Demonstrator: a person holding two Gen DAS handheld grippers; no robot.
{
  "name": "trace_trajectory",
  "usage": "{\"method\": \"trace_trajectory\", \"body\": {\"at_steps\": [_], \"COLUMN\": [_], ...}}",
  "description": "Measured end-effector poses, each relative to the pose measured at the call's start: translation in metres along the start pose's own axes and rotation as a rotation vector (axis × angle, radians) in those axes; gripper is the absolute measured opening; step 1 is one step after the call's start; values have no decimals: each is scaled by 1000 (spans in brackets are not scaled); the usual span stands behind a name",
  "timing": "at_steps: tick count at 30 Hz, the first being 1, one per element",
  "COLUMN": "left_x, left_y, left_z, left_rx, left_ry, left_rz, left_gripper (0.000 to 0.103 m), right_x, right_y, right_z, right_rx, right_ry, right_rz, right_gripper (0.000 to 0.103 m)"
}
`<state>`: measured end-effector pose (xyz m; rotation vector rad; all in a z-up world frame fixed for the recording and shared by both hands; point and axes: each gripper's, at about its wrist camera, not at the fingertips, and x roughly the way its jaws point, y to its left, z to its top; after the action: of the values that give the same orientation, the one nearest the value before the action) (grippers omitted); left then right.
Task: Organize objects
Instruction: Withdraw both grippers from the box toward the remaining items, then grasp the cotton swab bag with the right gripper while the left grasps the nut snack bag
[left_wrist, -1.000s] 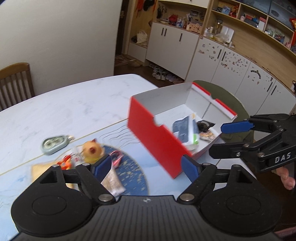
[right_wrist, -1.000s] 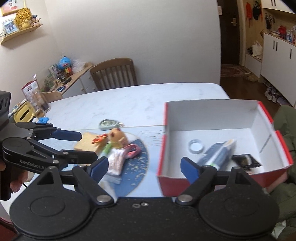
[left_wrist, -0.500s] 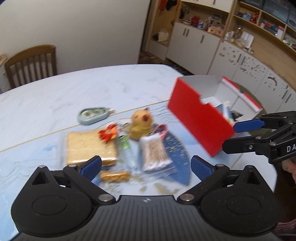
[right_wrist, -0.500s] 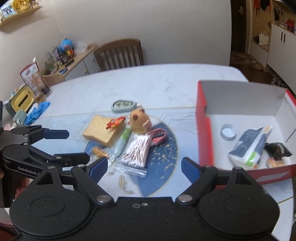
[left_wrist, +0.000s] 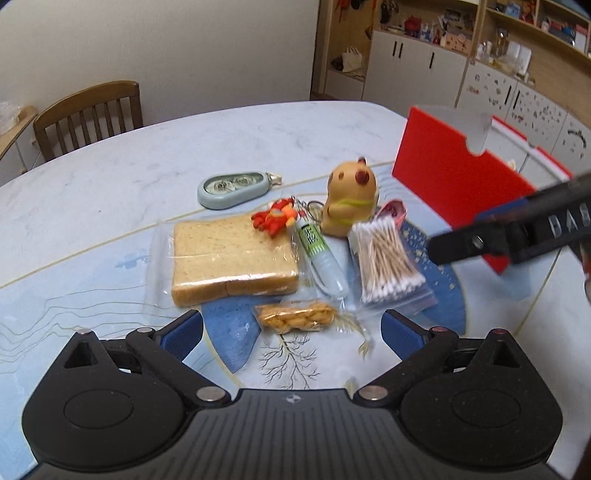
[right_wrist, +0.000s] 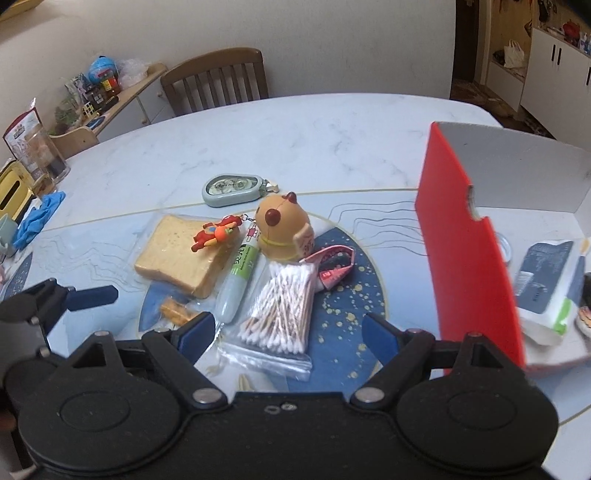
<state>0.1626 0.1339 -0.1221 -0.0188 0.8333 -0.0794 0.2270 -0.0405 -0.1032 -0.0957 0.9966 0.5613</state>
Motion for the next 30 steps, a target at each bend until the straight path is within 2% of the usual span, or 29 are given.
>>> {"method": "trace_trajectory", "body": {"at_steps": [7,23,27,30], "left_x": [21,43,45,45], "left_y": [0,-7,-10,-11], "left_z": [-6,-8,-9,-9], "left_rx": [-6,26,28,40], "left_ry": [7,-11,-16,-20], "left_rz": [21,83,93,78], "left_gripper": [103,103,102,99], "right_x": [28,62,64,64], "right_y": [-1,2,5,7], "right_z": [4,6,6,6], "right_rx": [24,55,43,26], "right_ry": [55,119,122,115], "right_rz": [-36,-40,-37,-34], "right_gripper": [86,82,77,66]}}
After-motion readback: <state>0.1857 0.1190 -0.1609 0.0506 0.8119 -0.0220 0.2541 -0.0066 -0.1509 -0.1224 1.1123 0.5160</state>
